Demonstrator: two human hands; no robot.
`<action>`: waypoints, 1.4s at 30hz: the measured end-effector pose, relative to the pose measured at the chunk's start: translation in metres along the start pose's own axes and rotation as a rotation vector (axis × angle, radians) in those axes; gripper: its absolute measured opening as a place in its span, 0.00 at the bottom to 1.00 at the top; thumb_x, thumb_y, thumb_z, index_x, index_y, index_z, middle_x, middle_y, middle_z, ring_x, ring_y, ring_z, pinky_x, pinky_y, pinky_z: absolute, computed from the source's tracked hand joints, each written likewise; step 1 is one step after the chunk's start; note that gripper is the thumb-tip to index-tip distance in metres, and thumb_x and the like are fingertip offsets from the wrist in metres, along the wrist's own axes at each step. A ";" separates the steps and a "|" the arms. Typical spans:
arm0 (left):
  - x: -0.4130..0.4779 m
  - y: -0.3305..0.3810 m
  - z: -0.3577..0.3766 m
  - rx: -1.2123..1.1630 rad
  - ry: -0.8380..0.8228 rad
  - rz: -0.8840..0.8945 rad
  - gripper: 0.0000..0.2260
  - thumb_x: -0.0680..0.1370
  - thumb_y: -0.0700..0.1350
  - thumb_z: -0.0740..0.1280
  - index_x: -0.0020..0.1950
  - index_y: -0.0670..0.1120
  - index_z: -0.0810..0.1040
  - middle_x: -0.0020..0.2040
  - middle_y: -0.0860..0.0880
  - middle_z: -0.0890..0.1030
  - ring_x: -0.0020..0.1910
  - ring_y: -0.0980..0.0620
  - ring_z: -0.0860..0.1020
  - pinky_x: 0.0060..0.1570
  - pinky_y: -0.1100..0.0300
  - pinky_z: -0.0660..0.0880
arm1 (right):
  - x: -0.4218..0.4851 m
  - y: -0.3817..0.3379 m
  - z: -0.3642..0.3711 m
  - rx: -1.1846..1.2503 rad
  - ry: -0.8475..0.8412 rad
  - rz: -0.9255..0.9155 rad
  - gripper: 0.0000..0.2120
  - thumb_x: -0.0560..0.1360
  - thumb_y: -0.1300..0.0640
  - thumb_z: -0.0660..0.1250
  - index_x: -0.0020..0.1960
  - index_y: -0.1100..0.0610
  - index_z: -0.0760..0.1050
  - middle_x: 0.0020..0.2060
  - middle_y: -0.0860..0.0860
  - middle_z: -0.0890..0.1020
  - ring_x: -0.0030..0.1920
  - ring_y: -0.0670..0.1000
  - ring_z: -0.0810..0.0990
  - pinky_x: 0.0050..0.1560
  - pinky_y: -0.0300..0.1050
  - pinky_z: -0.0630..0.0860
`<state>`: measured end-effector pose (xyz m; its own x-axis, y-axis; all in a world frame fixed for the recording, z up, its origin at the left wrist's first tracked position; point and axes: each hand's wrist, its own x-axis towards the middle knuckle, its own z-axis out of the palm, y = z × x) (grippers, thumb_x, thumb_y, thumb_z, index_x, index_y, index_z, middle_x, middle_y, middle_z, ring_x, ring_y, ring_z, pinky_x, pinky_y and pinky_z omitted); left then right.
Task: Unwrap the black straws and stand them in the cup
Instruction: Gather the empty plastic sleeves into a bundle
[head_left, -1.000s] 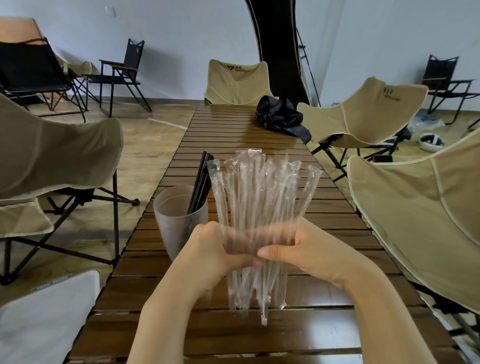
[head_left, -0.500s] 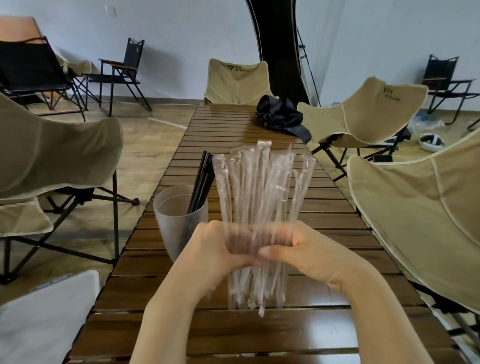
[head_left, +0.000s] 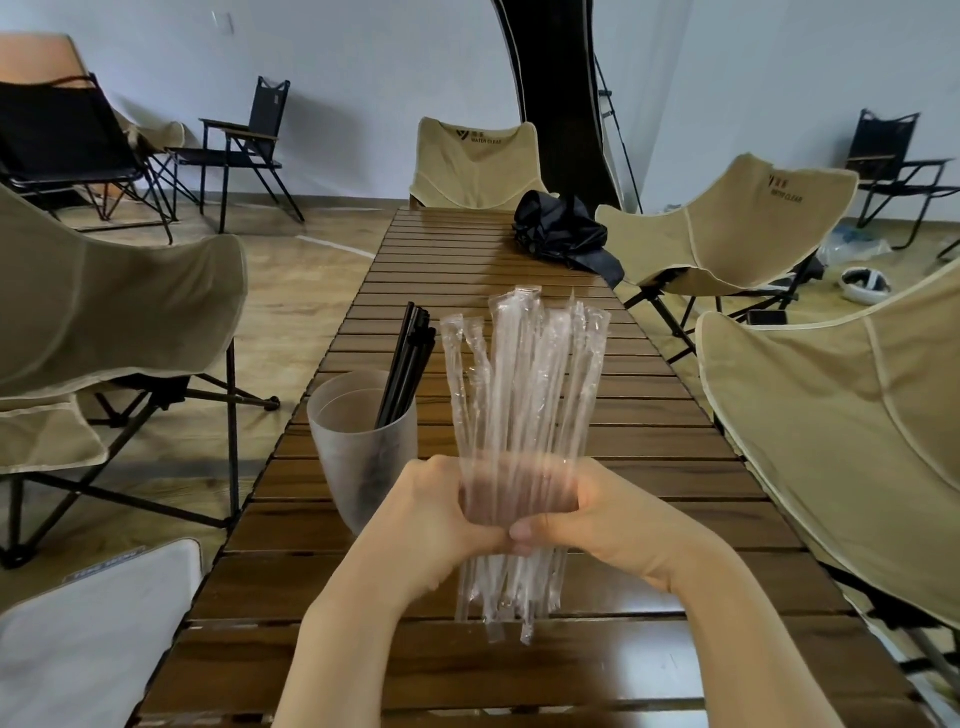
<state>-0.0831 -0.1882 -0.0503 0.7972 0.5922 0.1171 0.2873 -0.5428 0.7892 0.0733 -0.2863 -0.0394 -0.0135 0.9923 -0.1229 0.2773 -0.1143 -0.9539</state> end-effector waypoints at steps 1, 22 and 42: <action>-0.001 0.000 -0.001 0.002 -0.006 -0.002 0.12 0.61 0.56 0.78 0.37 0.68 0.79 0.34 0.66 0.80 0.35 0.67 0.78 0.32 0.75 0.70 | 0.000 0.001 0.000 -0.004 0.000 0.010 0.21 0.73 0.63 0.70 0.62 0.45 0.76 0.55 0.48 0.83 0.57 0.48 0.80 0.63 0.50 0.74; 0.002 0.000 0.009 -0.127 0.023 -0.033 0.26 0.65 0.69 0.65 0.57 0.55 0.77 0.48 0.55 0.82 0.46 0.60 0.81 0.45 0.62 0.80 | 0.022 0.009 0.030 -0.062 -0.018 -0.003 0.14 0.70 0.62 0.72 0.52 0.48 0.79 0.46 0.49 0.83 0.50 0.47 0.83 0.56 0.49 0.79; 0.003 0.015 -0.003 -0.643 0.308 0.110 0.07 0.75 0.49 0.66 0.47 0.49 0.81 0.46 0.51 0.83 0.49 0.54 0.81 0.47 0.61 0.79 | -0.002 0.012 0.005 0.088 -0.137 0.165 0.04 0.75 0.61 0.68 0.47 0.57 0.81 0.32 0.54 0.80 0.36 0.52 0.81 0.54 0.44 0.74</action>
<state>-0.0783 -0.1928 -0.0359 0.5905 0.7468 0.3058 -0.2309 -0.2068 0.9507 0.0718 -0.2903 -0.0521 -0.1065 0.9450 -0.3093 0.2014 -0.2841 -0.9374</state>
